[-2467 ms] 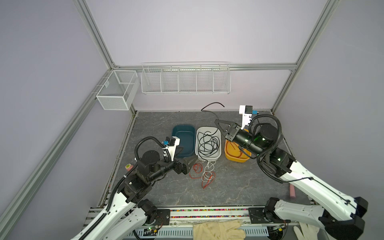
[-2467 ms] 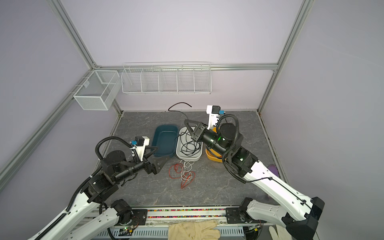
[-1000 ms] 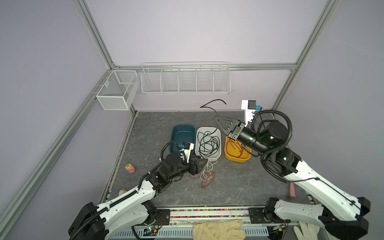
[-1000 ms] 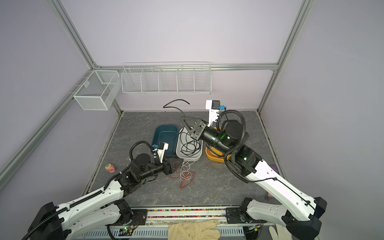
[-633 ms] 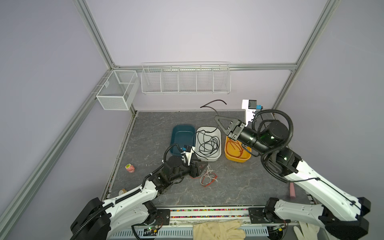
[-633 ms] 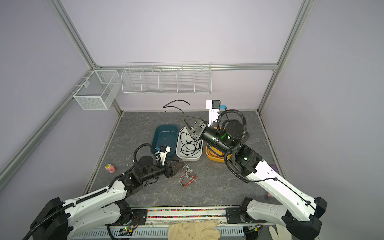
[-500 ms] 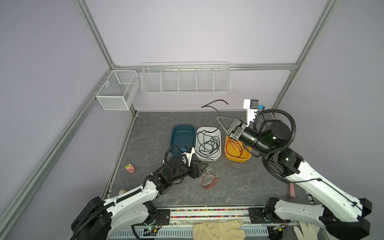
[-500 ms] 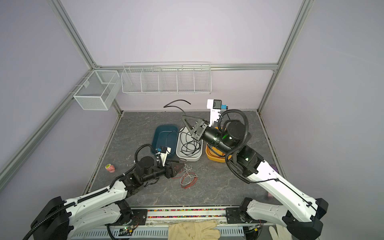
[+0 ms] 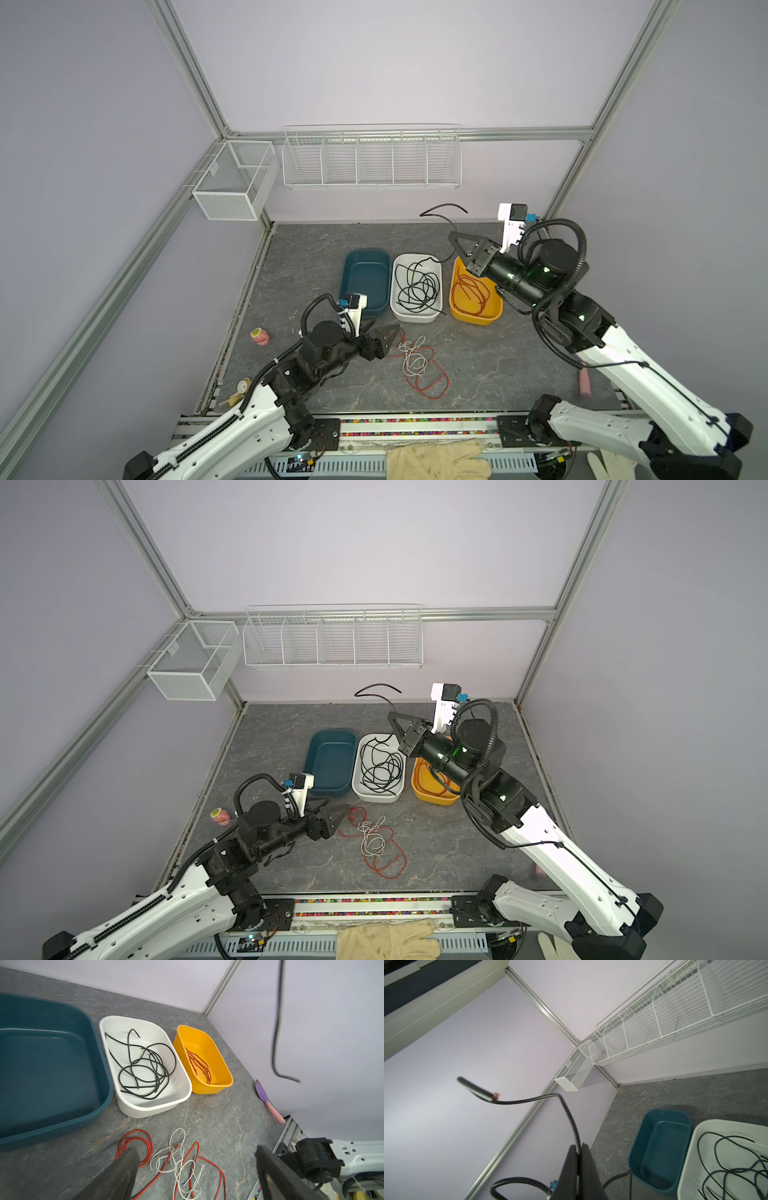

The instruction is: Untangle the cables

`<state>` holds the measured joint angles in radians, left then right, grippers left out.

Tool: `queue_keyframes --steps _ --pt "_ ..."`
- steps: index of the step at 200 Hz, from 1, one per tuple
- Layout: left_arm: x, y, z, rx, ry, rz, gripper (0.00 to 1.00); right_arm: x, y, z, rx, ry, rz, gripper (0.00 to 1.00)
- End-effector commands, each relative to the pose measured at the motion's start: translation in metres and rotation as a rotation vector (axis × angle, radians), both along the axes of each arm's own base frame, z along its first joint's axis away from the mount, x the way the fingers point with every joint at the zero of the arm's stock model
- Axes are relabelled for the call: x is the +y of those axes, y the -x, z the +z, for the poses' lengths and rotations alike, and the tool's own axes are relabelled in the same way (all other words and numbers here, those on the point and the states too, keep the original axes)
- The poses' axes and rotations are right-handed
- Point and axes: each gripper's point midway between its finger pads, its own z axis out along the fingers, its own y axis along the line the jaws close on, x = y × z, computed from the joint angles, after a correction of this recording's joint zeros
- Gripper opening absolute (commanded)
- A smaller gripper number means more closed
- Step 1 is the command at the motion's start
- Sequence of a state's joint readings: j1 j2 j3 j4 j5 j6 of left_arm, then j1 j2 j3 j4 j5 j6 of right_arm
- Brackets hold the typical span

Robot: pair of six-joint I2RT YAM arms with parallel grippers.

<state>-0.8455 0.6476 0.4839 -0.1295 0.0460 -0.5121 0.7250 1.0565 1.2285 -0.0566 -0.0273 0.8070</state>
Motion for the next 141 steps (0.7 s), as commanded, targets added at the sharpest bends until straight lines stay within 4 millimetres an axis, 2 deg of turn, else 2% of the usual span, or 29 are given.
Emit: queue_keyframes --steps 1,17,44,87,112,141 --pt "0.030 -0.004 0.008 0.022 -0.092 0.129 0.93 0.000 -0.018 -0.027 0.044 0.046 -0.004 0.07" --pt "0.050 -0.007 0.020 0.036 -0.125 0.226 1.00 0.000 -0.033 -0.041 0.069 0.041 0.008 0.07" --pt "0.074 -0.009 0.042 0.023 -0.183 0.317 1.00 0.008 -0.056 -0.067 0.133 0.044 0.050 0.07" --pt "0.116 -0.019 0.075 -0.117 -0.284 0.487 0.99 0.016 -0.084 -0.097 0.164 0.068 0.058 0.07" --pt "0.130 -0.029 0.074 -0.205 -0.362 0.571 0.99 0.021 -0.101 -0.121 0.201 0.089 0.058 0.07" --pt "0.132 -0.033 0.067 -0.225 -0.379 0.590 0.99 0.033 -0.118 -0.149 0.251 0.095 0.090 0.07"
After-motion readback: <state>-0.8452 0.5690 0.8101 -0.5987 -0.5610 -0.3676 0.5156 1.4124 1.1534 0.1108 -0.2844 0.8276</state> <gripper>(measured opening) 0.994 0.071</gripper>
